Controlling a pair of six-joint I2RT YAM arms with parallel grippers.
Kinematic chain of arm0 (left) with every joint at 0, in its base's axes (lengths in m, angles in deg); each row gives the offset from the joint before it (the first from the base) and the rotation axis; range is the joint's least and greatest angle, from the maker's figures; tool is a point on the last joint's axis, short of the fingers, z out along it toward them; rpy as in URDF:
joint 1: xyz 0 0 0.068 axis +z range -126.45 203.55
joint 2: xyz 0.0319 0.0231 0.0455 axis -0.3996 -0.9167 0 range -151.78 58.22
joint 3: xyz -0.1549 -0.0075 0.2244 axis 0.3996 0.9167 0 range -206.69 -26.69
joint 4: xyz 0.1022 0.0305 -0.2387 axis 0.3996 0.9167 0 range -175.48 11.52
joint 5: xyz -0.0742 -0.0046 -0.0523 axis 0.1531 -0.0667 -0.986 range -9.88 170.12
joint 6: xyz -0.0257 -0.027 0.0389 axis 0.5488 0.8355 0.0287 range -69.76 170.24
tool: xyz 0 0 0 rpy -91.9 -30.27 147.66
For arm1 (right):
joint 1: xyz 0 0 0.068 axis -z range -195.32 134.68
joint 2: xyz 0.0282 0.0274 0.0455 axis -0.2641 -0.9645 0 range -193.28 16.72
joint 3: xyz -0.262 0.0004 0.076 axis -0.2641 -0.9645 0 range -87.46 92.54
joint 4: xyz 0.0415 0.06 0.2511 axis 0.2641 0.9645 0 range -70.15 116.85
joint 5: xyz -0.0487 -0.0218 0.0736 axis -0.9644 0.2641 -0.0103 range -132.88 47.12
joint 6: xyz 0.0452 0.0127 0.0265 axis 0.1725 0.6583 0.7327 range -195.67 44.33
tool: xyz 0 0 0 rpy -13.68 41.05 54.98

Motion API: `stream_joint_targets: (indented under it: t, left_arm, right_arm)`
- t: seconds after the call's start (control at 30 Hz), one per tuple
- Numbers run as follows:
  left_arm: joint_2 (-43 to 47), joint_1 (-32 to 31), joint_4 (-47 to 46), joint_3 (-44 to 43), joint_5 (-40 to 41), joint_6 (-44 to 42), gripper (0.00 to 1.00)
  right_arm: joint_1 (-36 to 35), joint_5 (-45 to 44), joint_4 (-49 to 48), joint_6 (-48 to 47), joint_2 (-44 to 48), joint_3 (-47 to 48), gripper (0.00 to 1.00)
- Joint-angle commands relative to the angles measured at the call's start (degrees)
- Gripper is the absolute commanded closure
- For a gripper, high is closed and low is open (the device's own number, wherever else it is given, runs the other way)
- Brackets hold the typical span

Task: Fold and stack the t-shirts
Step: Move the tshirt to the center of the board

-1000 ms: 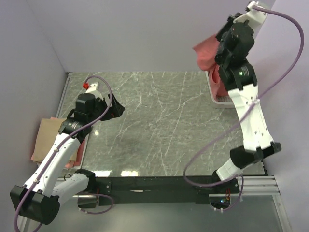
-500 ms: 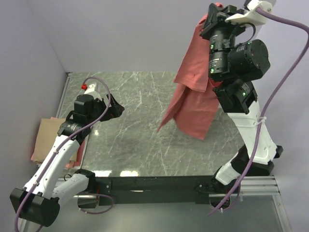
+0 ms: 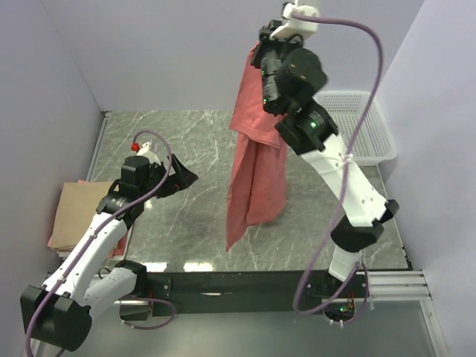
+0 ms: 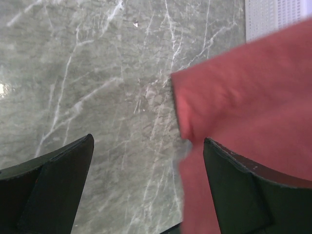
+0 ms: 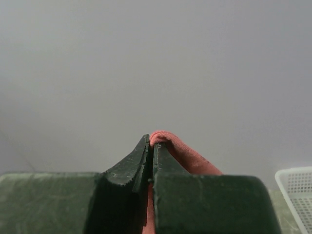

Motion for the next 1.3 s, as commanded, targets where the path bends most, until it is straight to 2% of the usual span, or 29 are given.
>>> stream_joint_targets:
  t: [0.0,0.07,0.17,0.2,0.3,0.37,0.4,0.5,0.6,0.7,0.8,1.0,1.17,1.27]
  left_arm:
    - [1.0,0.3,-4.0,0.8,-1.3,3.0,0.01]
    - [1.5,0.3,-4.3,1.9,-0.8,3.6,0.01]
    - [2.3,0.2,-5.4,3.2,-0.8,5.0,0.03]
    - [2.3,0.1,-6.2,4.4,-0.8,5.8,0.08]
    - [1.6,-1.7,-7.8,7.3,0.8,7.4,0.17]
    - [0.6,-5.5,-8.6,8.7,4.2,8.4,0.23]
    - [-1.0,-7.2,-8.8,9.5,5.7,9.3,0.25]
    - [-6.0,-13.1,-10.2,9.5,11.1,11.2,0.3]
    - [-12.4,-14.6,-11.5,8.2,15.5,13.0,0.39]
    - [-19.6,-14.7,-13.5,5.1,17.4,15.2,0.41]
    - [-27.0,-14.8,-12.5,0.2,20.3,17.5,0.38]
    - [-37.9,-14.8,-8.8,-9.2,27.9,20.1,0.23]
    - [-45.5,-14.8,-3.3,-15.8,32.7,21.6,0.25]
    - [-49.1,-14.8,-1.5,-18.3,32.9,22.5,0.32]
  right_arm:
    - [7.0,6.8,4.2,7.9,-2.9,-2.3,1.0]
    - [13.5,12.5,8.5,15.4,-5.6,-2.7,1.0]
    - [18.5,21.5,14.8,18.2,-12.2,1.2,0.65]
    - [21.2,22.8,16.5,19.8,-13.7,3.7,0.4]
    - [23.5,25.8,21.9,22.5,-14.9,2.1,0.24]
    - [24.3,26.2,20.8,23.4,-9.6,-4.9,0.23]
    - [24.3,26.0,19.4,23.8,-7.1,-14.4,0.23]
    - [24.5,26.1,15.0,26.6,1.4,-30.9,0.22]
    - [25.0,28.3,13.2,31.2,6.9,-43.5,0.23]
    - [25.0,29.6,11.5,33.9,10.4,-53.0,0.24]
    - [25.0,30.9,10.0,35.3,11.3,-58.9,0.24]
    - [26.2,34.9,8.6,37.2,7.4,-64.4,0.28]
    - [27.0,38.2,7.7,37.1,3.8,-64.5,0.28]
    - [27.1,40.1,8.2,37.5,1.4,-63.9,0.28]
